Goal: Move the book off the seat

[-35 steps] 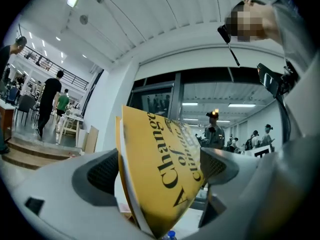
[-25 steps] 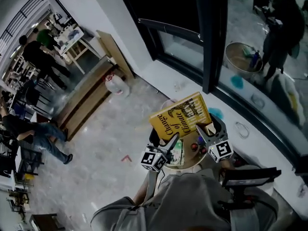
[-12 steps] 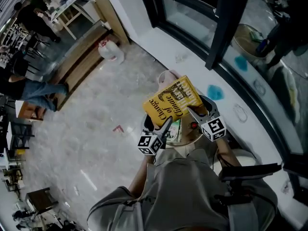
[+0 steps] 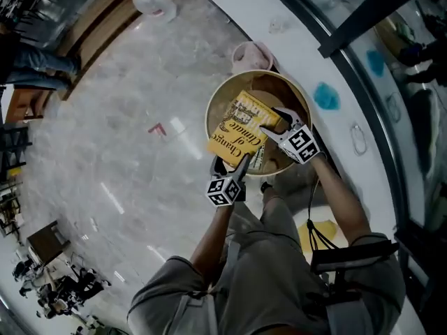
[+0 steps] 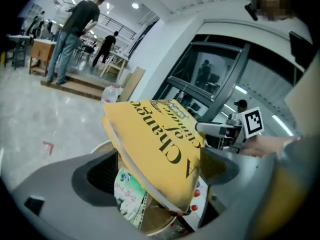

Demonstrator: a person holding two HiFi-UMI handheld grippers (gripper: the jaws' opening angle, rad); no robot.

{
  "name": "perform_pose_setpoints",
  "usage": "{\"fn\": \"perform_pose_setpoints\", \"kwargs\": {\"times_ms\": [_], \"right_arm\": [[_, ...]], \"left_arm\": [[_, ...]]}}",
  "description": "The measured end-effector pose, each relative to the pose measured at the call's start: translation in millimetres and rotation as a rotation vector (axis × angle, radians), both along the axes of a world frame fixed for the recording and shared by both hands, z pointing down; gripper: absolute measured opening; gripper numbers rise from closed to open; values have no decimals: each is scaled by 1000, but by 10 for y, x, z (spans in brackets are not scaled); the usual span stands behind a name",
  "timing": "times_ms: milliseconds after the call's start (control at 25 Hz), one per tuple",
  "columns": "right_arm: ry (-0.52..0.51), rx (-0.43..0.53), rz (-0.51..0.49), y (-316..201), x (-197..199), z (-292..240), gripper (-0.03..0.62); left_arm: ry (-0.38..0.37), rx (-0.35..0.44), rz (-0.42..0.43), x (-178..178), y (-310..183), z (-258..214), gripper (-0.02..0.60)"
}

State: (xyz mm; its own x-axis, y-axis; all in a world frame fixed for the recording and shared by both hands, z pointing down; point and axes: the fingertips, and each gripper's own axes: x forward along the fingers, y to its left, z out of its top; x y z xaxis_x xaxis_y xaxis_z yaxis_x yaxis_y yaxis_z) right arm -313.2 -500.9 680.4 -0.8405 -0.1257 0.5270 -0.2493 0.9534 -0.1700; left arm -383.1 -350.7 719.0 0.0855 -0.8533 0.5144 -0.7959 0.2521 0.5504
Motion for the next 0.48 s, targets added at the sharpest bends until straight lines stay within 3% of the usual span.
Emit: {"fn": "perform_pose_setpoints", "kwargs": {"times_ms": [240, 480], "right_arm": [[178, -71, -218, 308, -136, 1255, 285], [320, -129, -313, 581, -128, 2197, 287]], "left_arm": [[160, -197, -102, 397, 485, 1237, 506], [239, -348, -150, 624, 736, 2140, 506]]}}
